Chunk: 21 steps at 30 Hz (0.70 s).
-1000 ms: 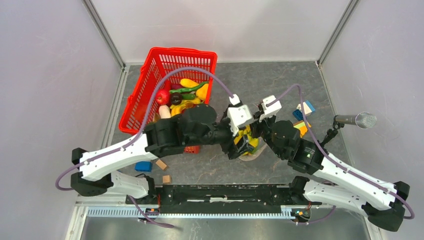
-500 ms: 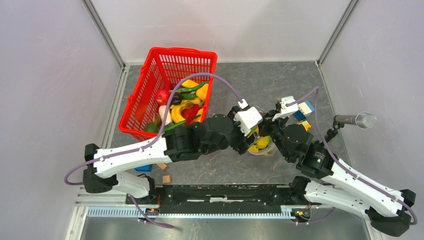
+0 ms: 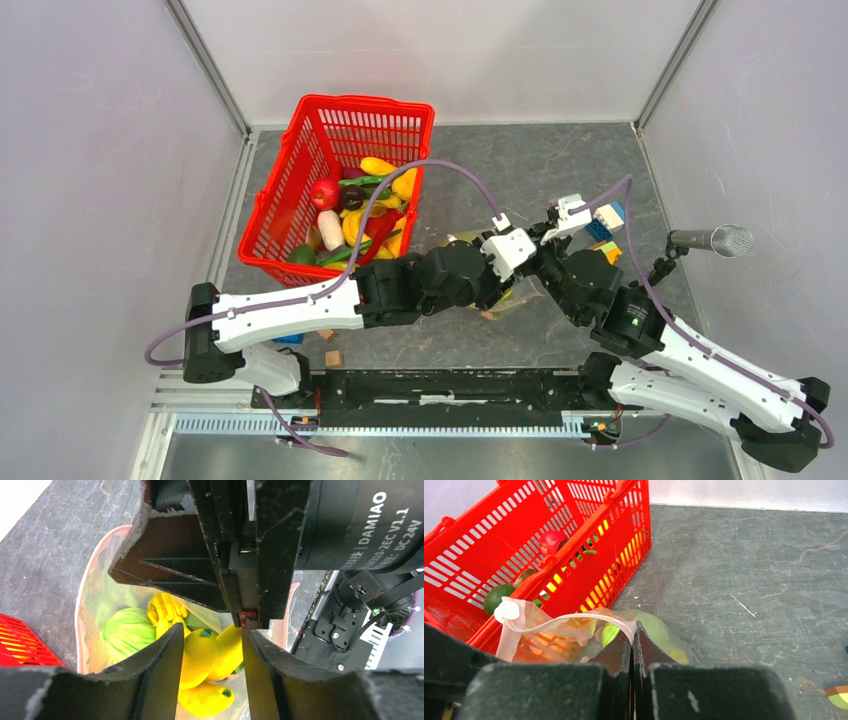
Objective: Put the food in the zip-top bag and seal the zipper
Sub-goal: Adjust the zipper food storage bag at the center of the board.
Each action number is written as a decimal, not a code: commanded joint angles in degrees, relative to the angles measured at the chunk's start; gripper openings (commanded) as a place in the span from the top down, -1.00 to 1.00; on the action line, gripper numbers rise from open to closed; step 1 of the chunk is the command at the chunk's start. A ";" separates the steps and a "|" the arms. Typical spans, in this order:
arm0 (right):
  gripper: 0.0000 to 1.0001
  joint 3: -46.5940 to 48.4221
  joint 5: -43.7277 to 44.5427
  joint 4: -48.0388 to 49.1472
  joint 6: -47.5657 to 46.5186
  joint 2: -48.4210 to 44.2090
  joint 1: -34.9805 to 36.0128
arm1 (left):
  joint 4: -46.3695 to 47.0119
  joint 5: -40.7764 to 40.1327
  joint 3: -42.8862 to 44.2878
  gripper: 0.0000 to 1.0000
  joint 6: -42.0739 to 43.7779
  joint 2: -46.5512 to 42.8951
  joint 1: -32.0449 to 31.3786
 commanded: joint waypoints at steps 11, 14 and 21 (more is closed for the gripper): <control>1.00 0.39 -2.77 8.40 1.67 -3.26 -0.11 | 3.91 -7.48 -7.00 0.44 -0.72 6.05 -0.10; 1.00 0.43 -2.96 7.74 2.20 -3.72 -0.10 | 6.59 -10.86 -8.22 0.48 -1.16 7.17 0.14; 1.00 -0.01 -4.21 7.28 3.66 -4.67 -0.11 | 10.26 -13.62 -7.77 0.45 -2.05 9.24 2.21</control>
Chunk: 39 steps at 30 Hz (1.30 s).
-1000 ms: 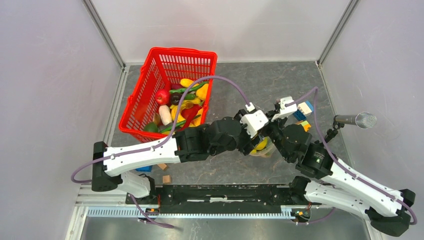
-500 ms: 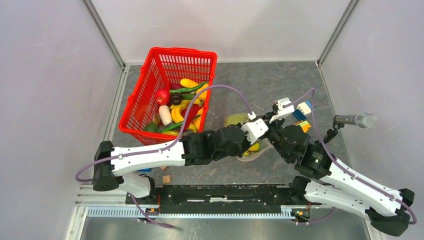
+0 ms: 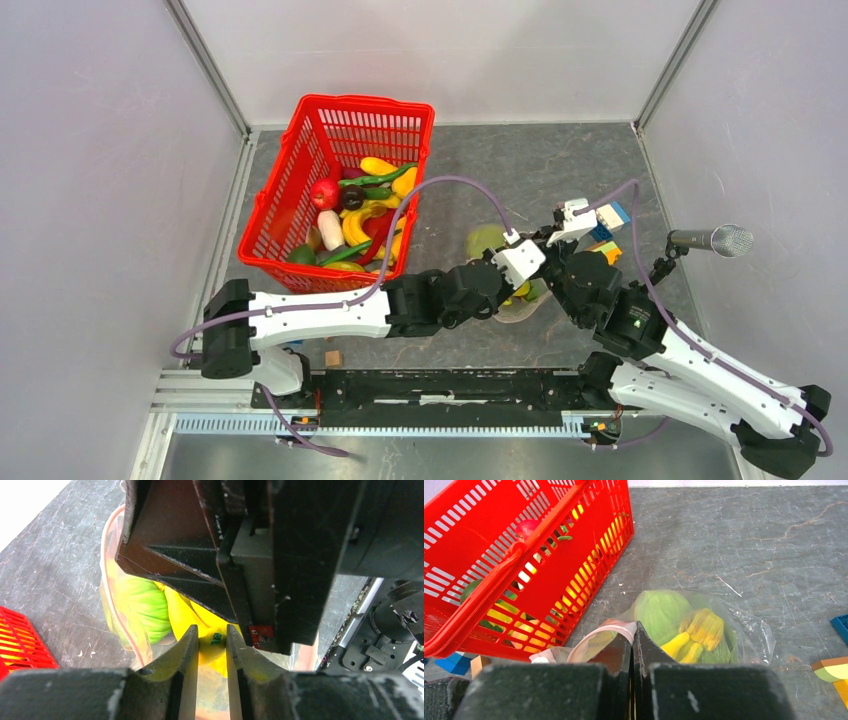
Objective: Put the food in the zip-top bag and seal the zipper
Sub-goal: Adjust the zipper food storage bag at the center of the board, then pick up the fake vegetable from the bin.
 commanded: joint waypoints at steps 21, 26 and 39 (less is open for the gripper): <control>1.00 1.81 4.58 7.60 -3.31 -1.88 1.26 | -6.40 12.06 -0.98 -0.89 -0.04 -19.72 4.61; 1.00 1.11 1.32 8.81 -3.56 -0.42 1.28 | -8.70 10.00 -2.73 -1.00 -3.26 -24.63 14.83; 1.00 0.77 -1.48 9.93 -4.46 0.63 1.30 | -17.29 25.21 -6.72 -1.00 -17.30 -21.95 51.09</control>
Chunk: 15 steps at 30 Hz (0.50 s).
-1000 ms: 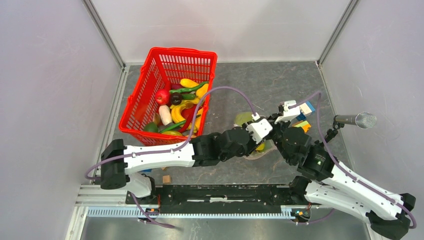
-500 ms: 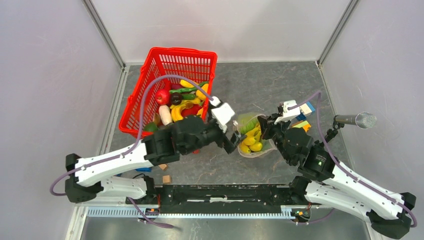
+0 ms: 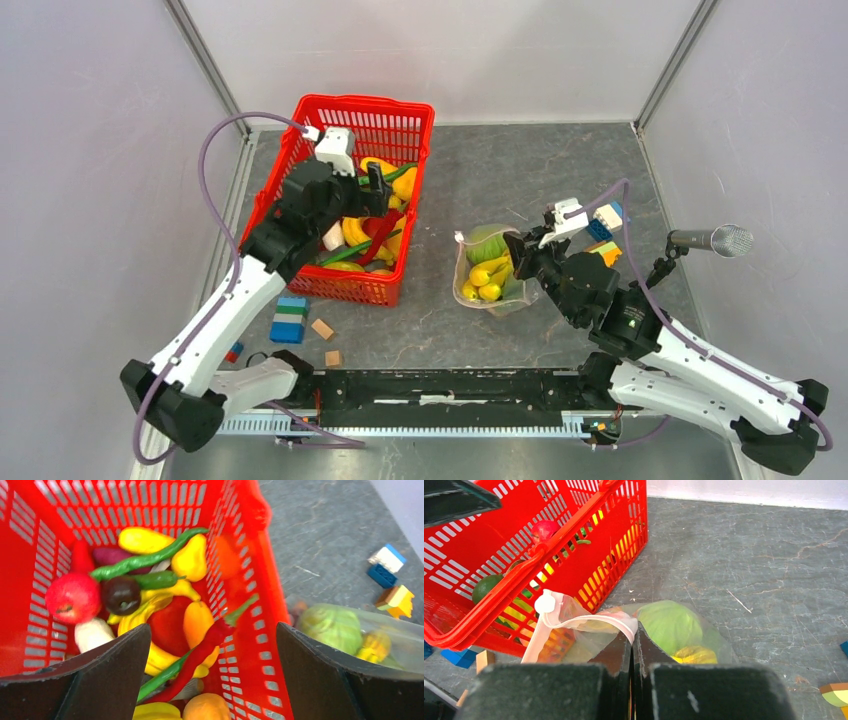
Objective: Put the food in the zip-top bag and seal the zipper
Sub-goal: Pick up the fake vegetable from the bin.
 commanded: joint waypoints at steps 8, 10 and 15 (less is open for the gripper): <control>1.00 0.11 -0.24 6.48 -0.76 -1.61 0.20 | 3.19 19.15 -8.02 -0.91 -7.40 12.65 12.25; 1.00 0.19 -0.36 6.35 -0.78 -1.55 0.18 | 1.41 19.38 -6.11 -0.87 -6.85 15.75 12.29; 0.99 0.08 -0.38 6.72 -0.98 -1.14 0.20 | 0.44 18.75 -1.79 -0.70 -5.52 21.45 12.34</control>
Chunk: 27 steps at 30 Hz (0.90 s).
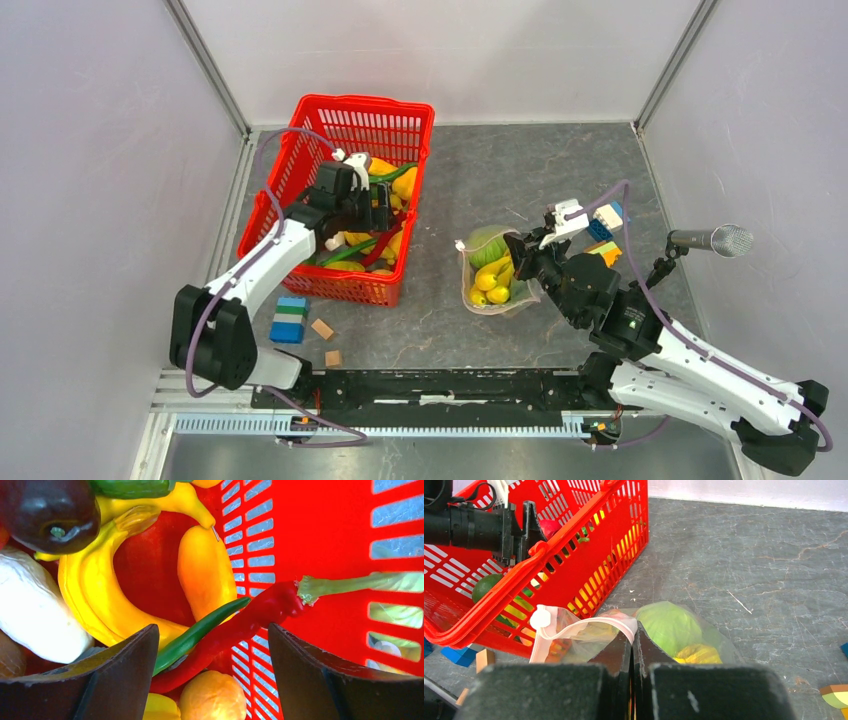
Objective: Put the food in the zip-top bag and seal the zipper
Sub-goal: Pick up the fake vegetable from the bin.
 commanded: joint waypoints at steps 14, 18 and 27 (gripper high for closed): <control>0.97 0.61 0.06 6.51 -1.05 0.26 0.21 | -1.75 7.28 3.73 -0.75 1.35 -3.94 0.21; 0.97 0.61 -1.07 6.87 -0.71 0.99 0.16 | -1.80 10.16 4.10 -0.72 2.69 -2.26 0.17; 0.97 0.74 -1.69 6.73 -0.45 0.72 0.16 | -6.60 11.11 8.09 -0.53 5.46 6.70 0.07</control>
